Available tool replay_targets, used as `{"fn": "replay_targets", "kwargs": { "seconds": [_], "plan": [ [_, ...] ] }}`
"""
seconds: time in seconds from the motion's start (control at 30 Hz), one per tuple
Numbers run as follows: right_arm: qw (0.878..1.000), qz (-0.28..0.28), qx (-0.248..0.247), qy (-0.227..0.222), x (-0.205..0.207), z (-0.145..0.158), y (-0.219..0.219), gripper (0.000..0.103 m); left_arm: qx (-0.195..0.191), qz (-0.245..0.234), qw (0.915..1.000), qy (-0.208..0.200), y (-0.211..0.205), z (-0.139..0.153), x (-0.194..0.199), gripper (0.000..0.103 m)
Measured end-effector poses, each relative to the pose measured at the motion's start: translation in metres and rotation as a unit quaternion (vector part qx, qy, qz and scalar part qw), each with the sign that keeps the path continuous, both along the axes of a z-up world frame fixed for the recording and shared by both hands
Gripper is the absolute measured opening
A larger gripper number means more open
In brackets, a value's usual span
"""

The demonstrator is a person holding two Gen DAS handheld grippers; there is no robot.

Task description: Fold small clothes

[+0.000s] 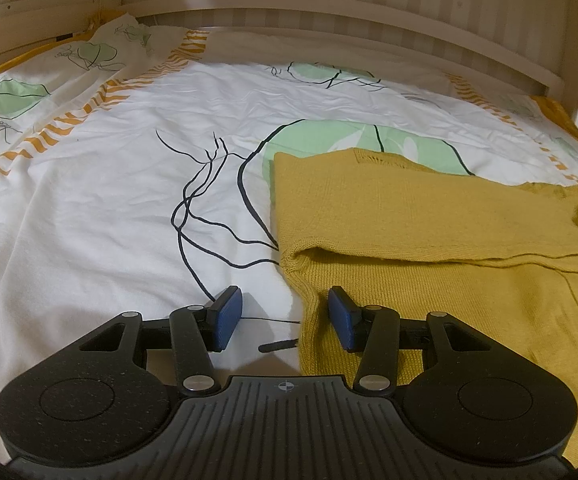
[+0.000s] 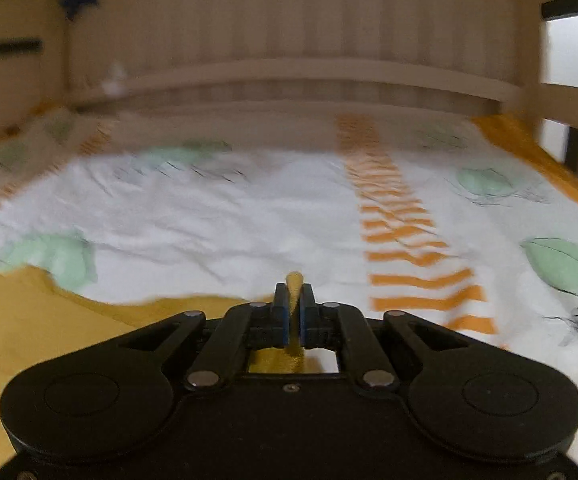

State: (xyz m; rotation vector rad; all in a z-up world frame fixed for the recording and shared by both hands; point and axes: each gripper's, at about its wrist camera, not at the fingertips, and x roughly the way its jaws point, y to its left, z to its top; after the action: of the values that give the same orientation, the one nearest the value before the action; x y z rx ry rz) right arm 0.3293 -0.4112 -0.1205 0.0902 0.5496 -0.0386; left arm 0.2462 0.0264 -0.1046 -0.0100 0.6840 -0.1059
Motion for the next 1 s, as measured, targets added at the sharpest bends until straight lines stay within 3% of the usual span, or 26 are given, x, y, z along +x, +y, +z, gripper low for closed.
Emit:
{"fn": "replay_targets", "kwargs": {
  "seconds": [0.13,0.23,0.27,0.47,0.77,1.0],
  "plan": [
    [0.996,-0.044,0.016,0.072,0.02,-0.017,-0.015,0.026,-0.001,0.0,1.0,0.001,0.0,0.0,0.0,0.046],
    [0.996,-0.058,0.064,0.037,0.001,-0.009,-0.024,0.076,-0.002,-0.001,1.0,0.004,0.0,0.001,0.001,0.047],
    [0.995,-0.053,0.082,0.029,-0.008,-0.003,-0.026,0.08,-0.003,-0.001,1.0,0.006,0.001,0.001,0.002,0.047],
    [0.988,-0.027,0.148,0.012,-0.059,0.035,-0.033,0.084,-0.013,-0.002,0.9989,0.044,0.011,0.021,-0.003,0.047],
    [0.974,-0.003,0.224,0.013,-0.17,0.073,-0.025,0.09,-0.037,-0.03,0.9971,0.06,0.035,0.063,-0.07,0.047],
    [0.974,0.017,0.223,0.039,-0.238,0.082,-0.004,0.094,-0.046,-0.073,0.9921,0.091,0.048,0.077,-0.121,0.047]
  ]
}}
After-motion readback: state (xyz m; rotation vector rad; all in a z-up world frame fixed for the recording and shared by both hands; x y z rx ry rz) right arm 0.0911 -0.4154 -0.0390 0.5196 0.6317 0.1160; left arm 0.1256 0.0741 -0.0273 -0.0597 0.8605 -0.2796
